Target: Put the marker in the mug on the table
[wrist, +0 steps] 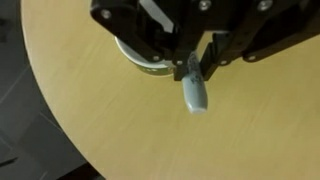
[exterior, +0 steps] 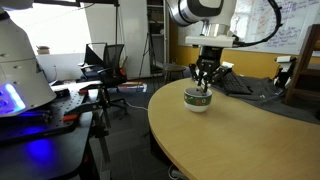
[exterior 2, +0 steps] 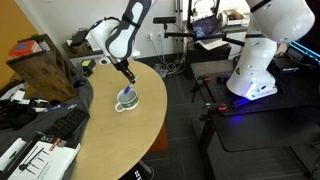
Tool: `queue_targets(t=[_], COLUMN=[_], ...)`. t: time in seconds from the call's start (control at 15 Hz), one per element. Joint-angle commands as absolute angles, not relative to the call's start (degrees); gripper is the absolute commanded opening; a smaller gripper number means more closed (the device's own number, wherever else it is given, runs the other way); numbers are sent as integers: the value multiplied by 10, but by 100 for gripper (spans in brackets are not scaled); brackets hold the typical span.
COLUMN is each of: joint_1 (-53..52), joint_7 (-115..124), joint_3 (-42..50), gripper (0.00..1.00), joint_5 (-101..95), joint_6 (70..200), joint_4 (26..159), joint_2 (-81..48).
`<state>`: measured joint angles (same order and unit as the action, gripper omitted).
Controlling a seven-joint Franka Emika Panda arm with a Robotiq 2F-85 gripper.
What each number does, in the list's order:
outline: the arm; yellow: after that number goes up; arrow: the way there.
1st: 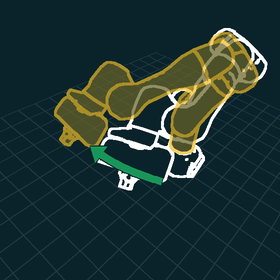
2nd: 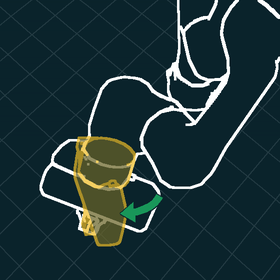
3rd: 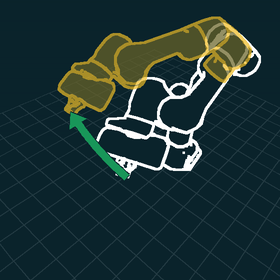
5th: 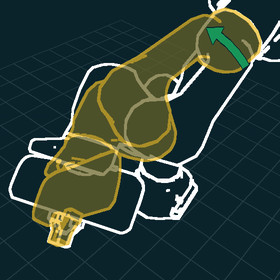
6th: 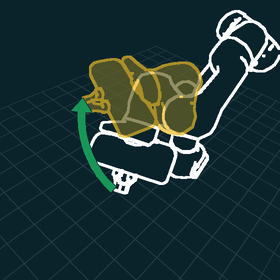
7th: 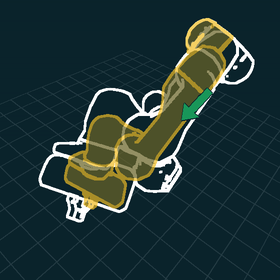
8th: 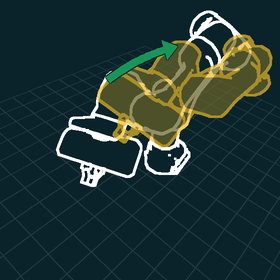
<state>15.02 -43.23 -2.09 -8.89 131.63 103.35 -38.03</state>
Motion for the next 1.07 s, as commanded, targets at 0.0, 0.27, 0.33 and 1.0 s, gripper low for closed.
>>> queue_targets(t=[0.0,0.27,0.33,1.0], joint_1=[213,261,273,275], joint_7=[-561,-700,-730,-902], joint_3=[-63,-97,-100,-4], gripper=[6,6,6,6], joint_5=[-48,33,57,44], joint_6=[1395,1441,1443,1283], joint_4=[1121,1179,1186,1122], joint_2=[-329,-299,-295,-338])
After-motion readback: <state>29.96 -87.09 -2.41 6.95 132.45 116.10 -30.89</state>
